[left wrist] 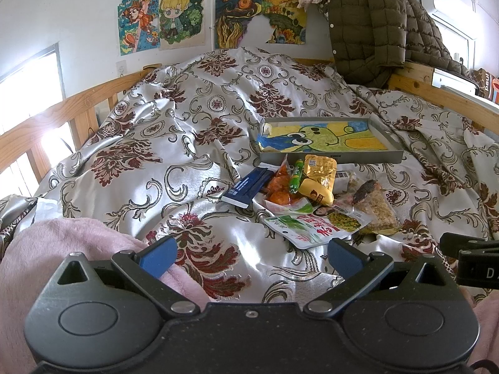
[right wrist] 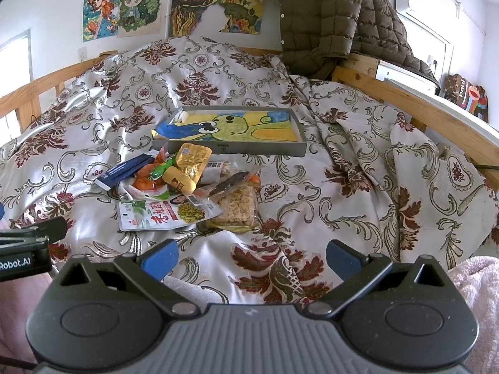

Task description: Organize snacks

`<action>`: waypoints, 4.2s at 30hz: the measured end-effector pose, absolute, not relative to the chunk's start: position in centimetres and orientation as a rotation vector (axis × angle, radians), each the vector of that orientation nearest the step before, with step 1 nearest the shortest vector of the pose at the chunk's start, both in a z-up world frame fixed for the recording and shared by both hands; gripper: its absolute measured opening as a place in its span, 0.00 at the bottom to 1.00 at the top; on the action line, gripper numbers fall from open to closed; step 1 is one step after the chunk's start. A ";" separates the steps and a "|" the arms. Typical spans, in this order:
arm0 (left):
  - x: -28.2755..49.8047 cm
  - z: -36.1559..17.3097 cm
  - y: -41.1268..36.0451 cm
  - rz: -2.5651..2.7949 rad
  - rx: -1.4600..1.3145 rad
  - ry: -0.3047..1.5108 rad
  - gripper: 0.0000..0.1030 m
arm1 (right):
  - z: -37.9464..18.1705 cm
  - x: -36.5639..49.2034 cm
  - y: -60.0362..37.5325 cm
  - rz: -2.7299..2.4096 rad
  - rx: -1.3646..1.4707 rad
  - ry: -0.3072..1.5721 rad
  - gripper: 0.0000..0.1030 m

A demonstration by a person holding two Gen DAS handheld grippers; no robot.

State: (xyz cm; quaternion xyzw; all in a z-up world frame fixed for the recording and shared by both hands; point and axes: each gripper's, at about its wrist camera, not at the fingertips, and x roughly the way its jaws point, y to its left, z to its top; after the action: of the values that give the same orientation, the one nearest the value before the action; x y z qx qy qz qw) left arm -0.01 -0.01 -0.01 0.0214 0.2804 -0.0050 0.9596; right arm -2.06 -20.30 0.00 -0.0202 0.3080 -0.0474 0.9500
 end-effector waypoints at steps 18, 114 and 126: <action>0.0 0.0 0.0 -0.010 0.044 0.569 0.99 | 0.0 -2.1 -20.2 -0.097 -0.042 0.628 1.00; 19.9 -9.7 -8.2 -0.564 0.464 0.940 0.99 | -8.1 23.1 -30.9 0.471 0.314 1.014 1.00; 19.7 -9.6 -8.5 -0.587 0.487 0.894 0.82 | -9.9 24.3 -32.1 0.459 0.503 1.015 0.81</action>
State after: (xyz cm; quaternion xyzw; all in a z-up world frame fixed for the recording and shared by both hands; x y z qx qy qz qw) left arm 19.71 -8.48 -9.63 0.2299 0.4217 -0.2771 0.8322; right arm 24.31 -32.07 -9.94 0.2362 0.4765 0.2152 0.8191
